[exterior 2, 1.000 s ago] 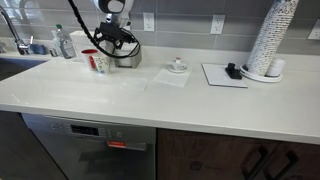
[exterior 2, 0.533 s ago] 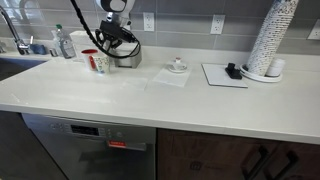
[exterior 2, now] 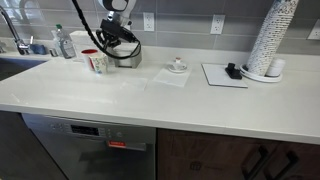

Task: Pick up the white spoon from the paper cup and put it on the white serviette on the kitchen counter

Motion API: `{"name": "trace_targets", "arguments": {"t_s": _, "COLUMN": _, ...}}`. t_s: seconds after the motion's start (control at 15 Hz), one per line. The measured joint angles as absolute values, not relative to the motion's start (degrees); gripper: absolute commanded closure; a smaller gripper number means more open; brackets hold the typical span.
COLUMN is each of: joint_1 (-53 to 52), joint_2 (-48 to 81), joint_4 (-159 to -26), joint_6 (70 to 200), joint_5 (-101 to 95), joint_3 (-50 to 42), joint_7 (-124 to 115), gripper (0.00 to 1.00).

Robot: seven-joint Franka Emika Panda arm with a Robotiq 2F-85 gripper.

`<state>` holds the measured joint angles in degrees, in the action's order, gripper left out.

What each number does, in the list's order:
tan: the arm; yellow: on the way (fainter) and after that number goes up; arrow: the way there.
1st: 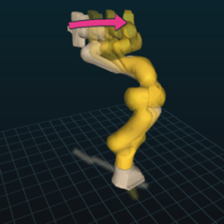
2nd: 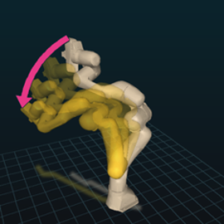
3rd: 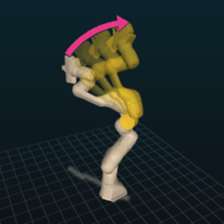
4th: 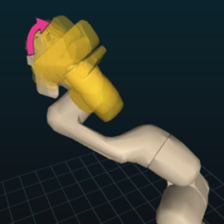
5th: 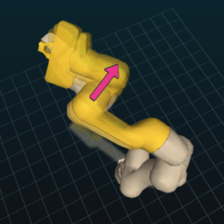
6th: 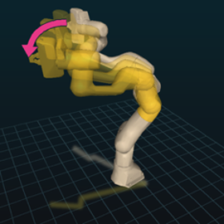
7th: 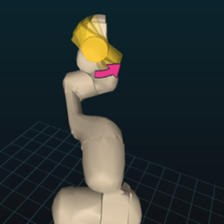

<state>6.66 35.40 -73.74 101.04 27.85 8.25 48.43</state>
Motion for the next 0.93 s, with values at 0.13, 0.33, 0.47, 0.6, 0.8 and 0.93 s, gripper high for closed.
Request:
{"name": "trace_targets", "arguments": {"t_s": 0.13, "joint_1": 6.66, "joint_2": 35.33, "joint_4": -73.31, "joint_6": 100.78, "joint_5": 27.85, "joint_3": 8.26, "joint_7": 48.11, "gripper": 0.99}}
{"name": "trace_targets", "arguments": {"t_s": 0.33, "joint_1": 6.76, "joint_2": 34.58, "joint_4": -72.45, "joint_6": 100.66, "joint_5": 27.85, "joint_3": 8.25, "joint_7": 46.97, "gripper": 0.99}}
{"name": "trace_targets", "arguments": {"t_s": 0.47, "joint_1": 7.12, "joint_2": 33.70, "joint_4": -71.96, "joint_6": 100.09, "joint_5": 27.96, "joint_3": 8.25, "joint_7": 46.00, "gripper": 0.99}}
{"name": "trace_targets", "arguments": {"t_s": 0.6, "joint_1": 7.96, "joint_2": 32.49, "joint_4": -71.92, "joint_6": 99.15, "joint_5": 28.50, "joint_3": 8.25, "joint_7": 45.36, "gripper": 0.99}}
{"name": "trace_targets", "arguments": {"t_s": 0.8, "joint_1": 10.53, "joint_2": 30.32, "joint_4": -72.13, "joint_6": 96.94, "joint_5": 32.47, "joint_3": 8.24, "joint_7": 45.30, "gripper": 0.99}}
{"name": "trace_targets", "arguments": {"t_s": 0.93, "joint_1": 13.21, "joint_2": 28.51, "joint_4": -72.62, "joint_6": 94.57, "joint_5": 37.43, "joint_3": 8.19, "joint_7": 45.88, "gripper": 0.99}}
